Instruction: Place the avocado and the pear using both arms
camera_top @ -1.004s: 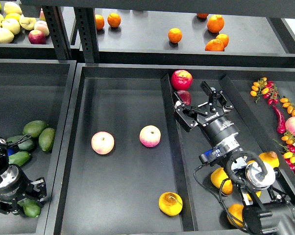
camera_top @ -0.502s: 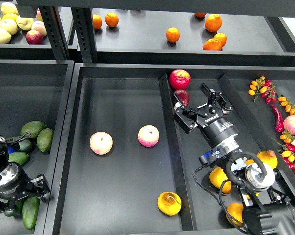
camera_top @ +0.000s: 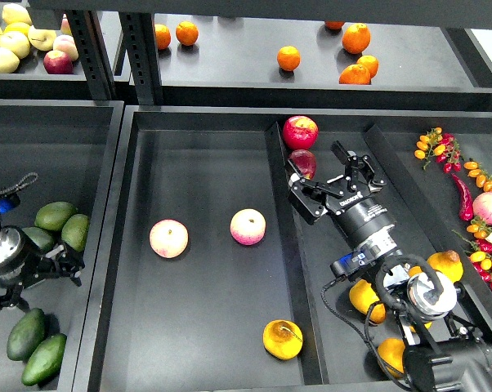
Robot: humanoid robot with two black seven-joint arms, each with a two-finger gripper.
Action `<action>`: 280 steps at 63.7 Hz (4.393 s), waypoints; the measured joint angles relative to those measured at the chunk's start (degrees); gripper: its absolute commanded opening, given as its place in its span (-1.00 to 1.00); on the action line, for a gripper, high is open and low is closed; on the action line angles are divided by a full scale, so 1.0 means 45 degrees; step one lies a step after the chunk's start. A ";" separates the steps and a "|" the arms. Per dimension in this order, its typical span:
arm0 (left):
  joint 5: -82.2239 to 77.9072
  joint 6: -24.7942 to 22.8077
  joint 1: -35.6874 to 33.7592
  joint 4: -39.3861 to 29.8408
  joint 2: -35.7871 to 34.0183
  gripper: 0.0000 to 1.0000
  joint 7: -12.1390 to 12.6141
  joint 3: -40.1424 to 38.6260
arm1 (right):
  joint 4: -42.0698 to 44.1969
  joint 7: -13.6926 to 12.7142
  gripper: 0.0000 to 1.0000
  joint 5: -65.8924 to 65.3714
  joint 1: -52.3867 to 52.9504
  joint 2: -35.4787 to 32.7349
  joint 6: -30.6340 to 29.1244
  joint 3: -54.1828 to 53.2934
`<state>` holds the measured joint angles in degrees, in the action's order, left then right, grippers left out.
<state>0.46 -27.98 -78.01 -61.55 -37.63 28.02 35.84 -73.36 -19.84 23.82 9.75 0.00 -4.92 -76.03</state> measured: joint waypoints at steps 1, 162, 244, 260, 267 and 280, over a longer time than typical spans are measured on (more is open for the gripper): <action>0.0081 0.0000 -0.0033 0.0074 -0.0055 0.98 0.0000 -0.0108 | 0.0007 0.0000 0.99 0.0000 0.0000 -0.0001 0.0000 0.0030; 0.5549 -0.0004 1.6364 -0.0833 0.8344 0.99 -0.0004 -2.5684 | -0.0414 -0.1814 0.99 0.0729 0.7248 -0.6934 0.2839 1.2310; 0.5093 -0.0004 1.6841 -0.1148 0.8362 0.99 -0.0004 -2.5509 | 0.1512 -0.1813 0.99 -0.0108 0.6198 -0.5125 0.3192 1.5198; 0.5093 -0.0004 1.6843 -0.1148 0.8362 0.99 -0.0004 -2.5375 | 0.1785 -0.1814 0.99 -0.0234 0.5816 -0.4930 0.3455 1.5202; 0.5093 -0.0004 1.6843 -0.1148 0.8362 0.99 -0.0004 -2.5353 | 0.1972 -0.1814 0.99 -0.0395 0.5745 -0.4840 0.3474 1.5201; 0.5099 -0.0004 1.6830 -0.1148 0.8362 0.99 -0.0004 -2.5295 | 0.2448 -0.1814 0.95 -0.0699 0.5728 -0.4738 0.3478 1.5201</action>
<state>23.40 -28.00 -2.27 -66.71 0.00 28.00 -77.99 -62.34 -28.00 20.67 35.53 -21.32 10.73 -7.63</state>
